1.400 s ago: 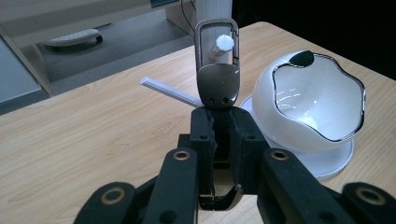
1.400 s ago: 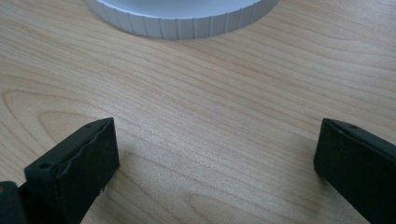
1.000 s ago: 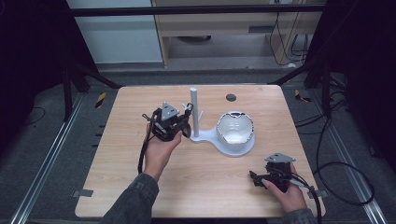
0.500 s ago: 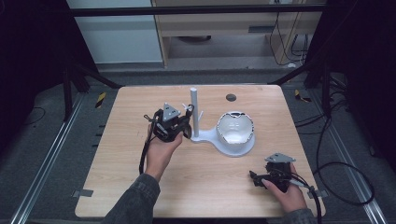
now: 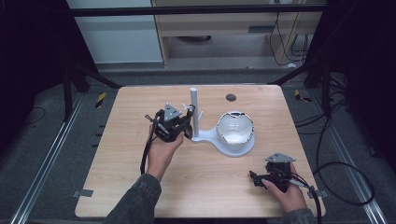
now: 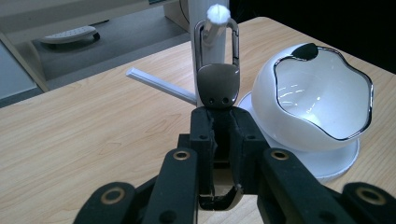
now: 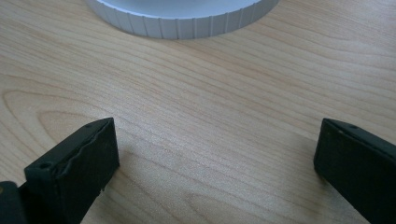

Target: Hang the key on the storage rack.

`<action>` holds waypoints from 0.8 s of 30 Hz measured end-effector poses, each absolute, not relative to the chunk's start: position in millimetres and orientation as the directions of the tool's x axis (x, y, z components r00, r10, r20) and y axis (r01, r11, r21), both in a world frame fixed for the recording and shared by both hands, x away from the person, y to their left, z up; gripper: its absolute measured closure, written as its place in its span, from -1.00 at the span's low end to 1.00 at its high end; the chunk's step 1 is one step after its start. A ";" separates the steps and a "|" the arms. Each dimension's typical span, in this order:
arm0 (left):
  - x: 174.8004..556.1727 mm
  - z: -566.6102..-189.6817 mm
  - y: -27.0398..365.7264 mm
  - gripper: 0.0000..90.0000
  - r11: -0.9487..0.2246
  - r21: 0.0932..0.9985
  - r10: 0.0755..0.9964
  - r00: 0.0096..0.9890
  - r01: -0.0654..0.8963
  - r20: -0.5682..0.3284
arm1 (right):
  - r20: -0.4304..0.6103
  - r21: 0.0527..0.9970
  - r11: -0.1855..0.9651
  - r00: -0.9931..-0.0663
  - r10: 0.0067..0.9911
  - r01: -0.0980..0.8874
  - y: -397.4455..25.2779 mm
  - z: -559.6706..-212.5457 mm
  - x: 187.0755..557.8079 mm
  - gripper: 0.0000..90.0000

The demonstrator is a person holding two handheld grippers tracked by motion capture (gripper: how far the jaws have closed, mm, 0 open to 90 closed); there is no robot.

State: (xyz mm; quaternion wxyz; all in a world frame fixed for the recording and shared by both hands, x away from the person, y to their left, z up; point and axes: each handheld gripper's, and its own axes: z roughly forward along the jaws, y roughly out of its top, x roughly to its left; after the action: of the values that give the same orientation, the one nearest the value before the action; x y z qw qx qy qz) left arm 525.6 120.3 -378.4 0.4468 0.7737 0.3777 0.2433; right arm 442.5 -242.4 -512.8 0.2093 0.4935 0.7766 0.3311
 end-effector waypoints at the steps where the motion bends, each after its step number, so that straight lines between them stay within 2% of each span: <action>1: 526.0 -379.3 119.7 0.78 -0.313 0.876 0.803 0.595 0.368 0.037 | -0.001 0.722 0.296 -0.426 0.905 0.626 -242.5 -513.0 442.6 -0.99; 24: 531.1 -385.6 115.3 0.78 -0.294 0.880 0.806 0.592 0.373 0.018 | 0.001 0.721 0.295 -0.426 0.905 0.627 -242.4 -512.9 442.5 -0.99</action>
State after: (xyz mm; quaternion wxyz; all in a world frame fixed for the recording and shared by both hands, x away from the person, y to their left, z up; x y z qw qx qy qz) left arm 531.1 115.3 -385.6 0.4535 0.7683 0.3836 0.2384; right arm 442.5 -242.4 -512.9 0.2098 0.4931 0.7767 0.3311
